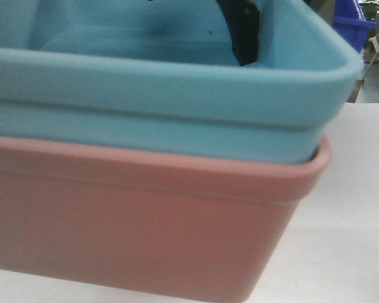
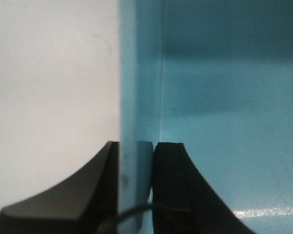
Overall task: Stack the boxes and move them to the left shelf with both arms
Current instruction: 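Hold the stacked bins with both grippers while the base drives away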
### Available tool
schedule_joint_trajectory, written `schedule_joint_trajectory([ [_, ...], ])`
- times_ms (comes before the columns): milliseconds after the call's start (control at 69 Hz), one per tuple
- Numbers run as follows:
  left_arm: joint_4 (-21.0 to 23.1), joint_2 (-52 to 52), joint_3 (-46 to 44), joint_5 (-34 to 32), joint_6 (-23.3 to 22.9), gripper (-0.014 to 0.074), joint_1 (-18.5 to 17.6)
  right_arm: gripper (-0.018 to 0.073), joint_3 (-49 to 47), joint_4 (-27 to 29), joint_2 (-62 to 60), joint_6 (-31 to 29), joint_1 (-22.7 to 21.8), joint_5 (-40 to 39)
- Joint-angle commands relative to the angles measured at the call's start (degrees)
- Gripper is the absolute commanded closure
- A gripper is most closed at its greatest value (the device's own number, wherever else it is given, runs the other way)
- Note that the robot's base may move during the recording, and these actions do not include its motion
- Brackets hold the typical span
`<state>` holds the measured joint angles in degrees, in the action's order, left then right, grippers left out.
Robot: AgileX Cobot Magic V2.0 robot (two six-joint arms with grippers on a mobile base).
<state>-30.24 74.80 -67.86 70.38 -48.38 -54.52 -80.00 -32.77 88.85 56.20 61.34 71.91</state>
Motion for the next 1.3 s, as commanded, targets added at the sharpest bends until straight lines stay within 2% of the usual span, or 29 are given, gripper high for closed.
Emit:
schedule_joint_trajectory([
  [0,4.2,-0.7,-2.6,-16.8,-1.0,0.0608,-2.6,0.0503,-3.0,0.0,-1.7,2.4,1.4,-11.2],
  [1290,4.3,-0.7,-2.6,-16.8,-1.0,0.0608,-2.6,0.0503,-3.0,0.0,-1.7,2.4,1.4,-11.0],
])
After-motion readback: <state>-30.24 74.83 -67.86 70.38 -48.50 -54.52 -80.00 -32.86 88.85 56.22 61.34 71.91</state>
